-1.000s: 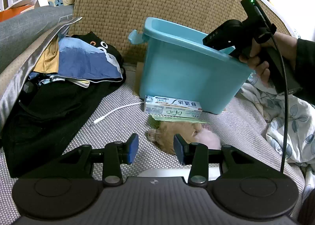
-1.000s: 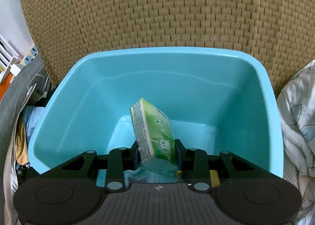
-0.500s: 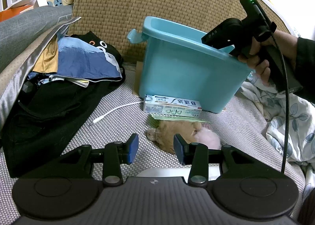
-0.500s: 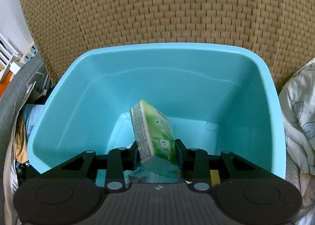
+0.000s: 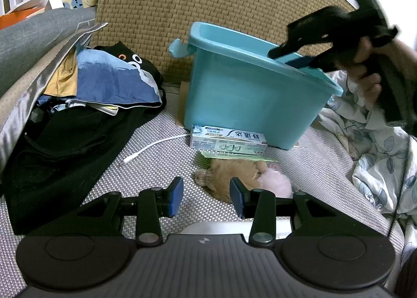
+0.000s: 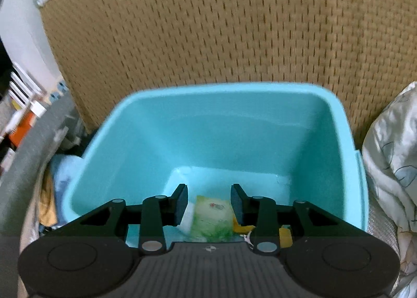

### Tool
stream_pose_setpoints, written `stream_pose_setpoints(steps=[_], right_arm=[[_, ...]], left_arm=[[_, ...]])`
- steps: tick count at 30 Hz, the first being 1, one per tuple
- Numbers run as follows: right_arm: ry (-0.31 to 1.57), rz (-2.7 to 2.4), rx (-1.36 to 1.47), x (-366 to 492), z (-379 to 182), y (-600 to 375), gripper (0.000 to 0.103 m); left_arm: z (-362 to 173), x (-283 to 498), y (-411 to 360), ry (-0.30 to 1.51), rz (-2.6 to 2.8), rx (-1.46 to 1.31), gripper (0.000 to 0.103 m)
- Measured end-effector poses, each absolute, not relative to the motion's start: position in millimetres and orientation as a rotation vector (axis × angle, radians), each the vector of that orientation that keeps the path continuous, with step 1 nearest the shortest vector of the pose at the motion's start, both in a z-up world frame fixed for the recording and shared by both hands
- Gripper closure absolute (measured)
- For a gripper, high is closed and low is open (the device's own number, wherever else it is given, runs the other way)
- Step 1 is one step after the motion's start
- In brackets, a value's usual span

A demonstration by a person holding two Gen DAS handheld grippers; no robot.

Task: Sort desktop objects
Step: 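Open the right gripper to drop the tissue pack into the bin, then withdraw the right gripper from the bin while moving the left gripper to the brown fluffy toy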

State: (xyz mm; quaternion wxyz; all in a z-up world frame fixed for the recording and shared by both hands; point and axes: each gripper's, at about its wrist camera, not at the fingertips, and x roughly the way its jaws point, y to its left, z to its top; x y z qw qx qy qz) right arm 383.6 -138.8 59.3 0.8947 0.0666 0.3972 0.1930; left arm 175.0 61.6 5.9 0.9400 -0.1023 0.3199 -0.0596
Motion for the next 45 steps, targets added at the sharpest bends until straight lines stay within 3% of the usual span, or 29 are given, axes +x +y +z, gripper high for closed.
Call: stream_pose_setpoints(steps=[13,31,33,45], right_arm=[[0.499,0.511,0.056,257,98,-173,0.063],[0.511,0.479,0.19,195,-23,-225,0.063],[0.511,0.467,0.216,197,-22,-227,0.063],[0.434,0.44,0.368,208,-15,-256,0.061]], left_arm=[[4,171,51,0.641,-0.147,-0.165,0.059],[-5,173,46,0.641,-0.17,-0.182,0.058],[-4,175,44,0.634,-0.178,-0.181,0.05],[-22,215,25,0.73,-0.143,-0.11,0.05]])
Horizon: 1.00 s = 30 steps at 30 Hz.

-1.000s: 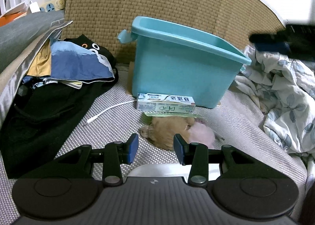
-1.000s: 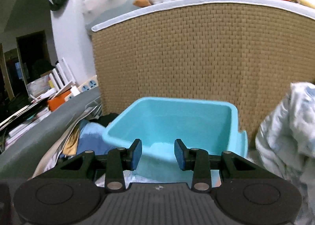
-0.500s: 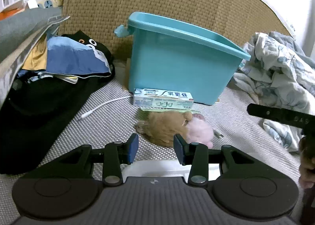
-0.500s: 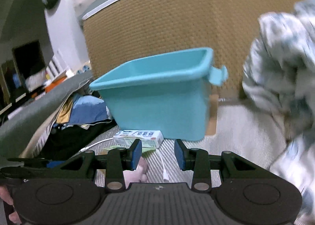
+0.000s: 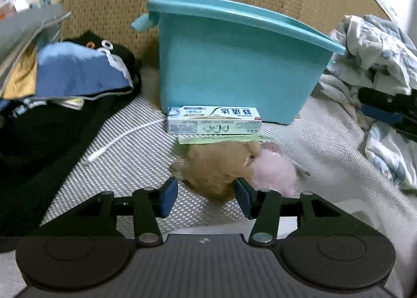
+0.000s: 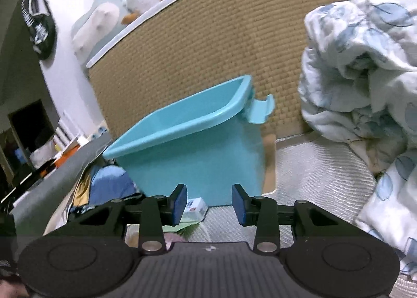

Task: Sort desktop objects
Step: 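Withdraw the right gripper from the bin while moving the left gripper to the brown fluffy toy, then close the left gripper on the brown fluffy toy and lift it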

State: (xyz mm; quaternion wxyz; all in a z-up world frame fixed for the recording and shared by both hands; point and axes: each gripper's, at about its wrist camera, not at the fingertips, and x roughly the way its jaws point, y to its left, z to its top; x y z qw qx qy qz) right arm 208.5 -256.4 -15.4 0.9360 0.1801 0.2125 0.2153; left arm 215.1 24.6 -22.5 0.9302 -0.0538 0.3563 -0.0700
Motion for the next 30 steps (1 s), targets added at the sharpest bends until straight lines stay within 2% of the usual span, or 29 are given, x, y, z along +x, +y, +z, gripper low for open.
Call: stream_pose_setpoints(steps=[9,17,22,26,29,30], right_arm=[[0.464,0.427,0.442,214,-17,-270,0.059],[0.472,0.416,0.409,215,-17,-266,0.059],[0.478,0.42,0.426,216,-18,-267,0.059],[0.491,0.426,0.428,217,-19,-266,0.059],[0.512,0.436,0.422,219,-21,-264,0.059],[0.515,0.435,0.418,219,-21,-263,0.059]], left_arm=[[-24,234,15,0.771,-0.13,-0.124,0.05],[-25,253,3,0.782,-0.108,-0.07,0.046],[-27,267,-6,0.796,-0.07,-0.05,0.039],[-31,276,-12,0.797,-0.049,-0.03,0.039],[-32,278,-16,0.785,-0.036,0.002,0.048],[-33,278,-17,0.782,-0.033,0.014,0.055]])
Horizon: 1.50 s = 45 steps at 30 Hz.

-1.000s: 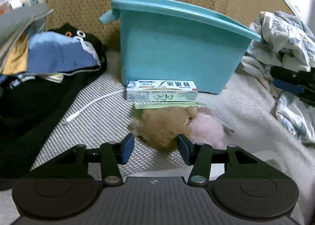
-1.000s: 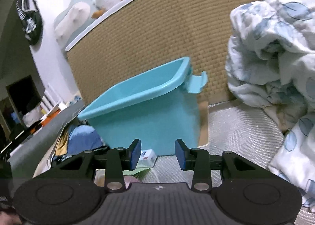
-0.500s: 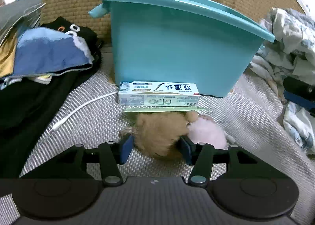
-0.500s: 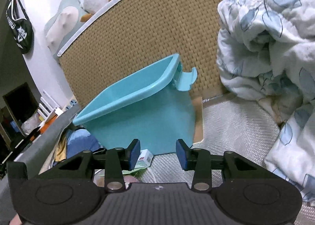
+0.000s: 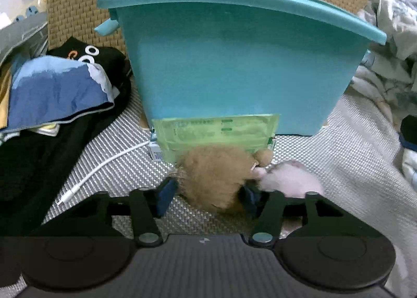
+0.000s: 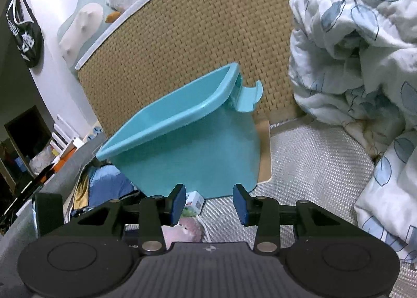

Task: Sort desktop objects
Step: 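Close the left gripper on the brown fluffy toy and lift it, then carry the brown toy with the left gripper over the teal bin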

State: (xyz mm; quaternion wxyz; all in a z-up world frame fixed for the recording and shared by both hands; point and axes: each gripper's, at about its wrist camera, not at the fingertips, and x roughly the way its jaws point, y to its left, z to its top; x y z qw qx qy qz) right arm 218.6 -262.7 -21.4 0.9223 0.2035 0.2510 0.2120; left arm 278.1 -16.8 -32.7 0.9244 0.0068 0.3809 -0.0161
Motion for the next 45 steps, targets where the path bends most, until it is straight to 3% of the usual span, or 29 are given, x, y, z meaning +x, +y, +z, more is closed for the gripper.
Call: stream_pose_setpoints(steps=[3,7,30,45], right_arm=[[0.518,0.435,0.405,218,-22,-261,0.059],[0.532,0.425,0.374,218,-23,-257,0.059],[0.537,0.446,0.357,217,-24,-251,0.059],[0.543,0.454,0.345,219,-24,-248,0.059]], left_arm=[[-31,274,-17,0.762,-0.025,0.027,0.063],[-25,266,-15,0.742,-0.028,-0.001,0.065],[84,214,17,0.556,-0.096,-0.211,0.065],[154,238,1,0.457,-0.166,-0.181,0.065]])
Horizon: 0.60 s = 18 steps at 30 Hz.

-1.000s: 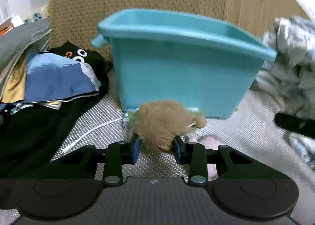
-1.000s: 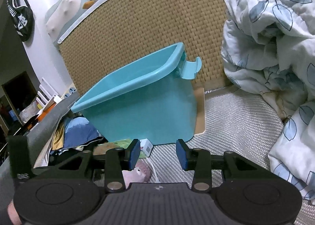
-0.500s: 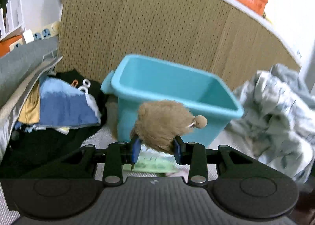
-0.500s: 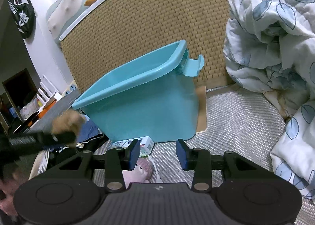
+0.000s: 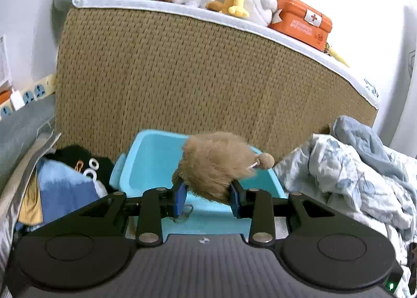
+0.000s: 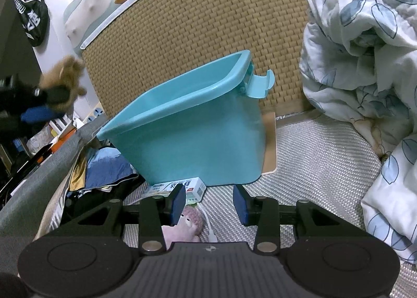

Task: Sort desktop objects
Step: 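Carry the brown toy with the left gripper over the teal bin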

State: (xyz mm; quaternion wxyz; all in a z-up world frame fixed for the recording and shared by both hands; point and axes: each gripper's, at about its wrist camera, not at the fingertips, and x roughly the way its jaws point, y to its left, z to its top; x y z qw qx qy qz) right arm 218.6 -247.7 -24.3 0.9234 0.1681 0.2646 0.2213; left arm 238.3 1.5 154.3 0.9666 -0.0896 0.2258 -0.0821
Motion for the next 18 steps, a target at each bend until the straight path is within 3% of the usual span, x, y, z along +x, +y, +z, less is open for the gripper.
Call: stream_pose_setpoints(steps=[18], right_arm=[[0.539,0.466,0.351,220,-22,-247,0.059]], left_arm=[[160,347,-17,0.605,-0.112,-0.19,0.065]])
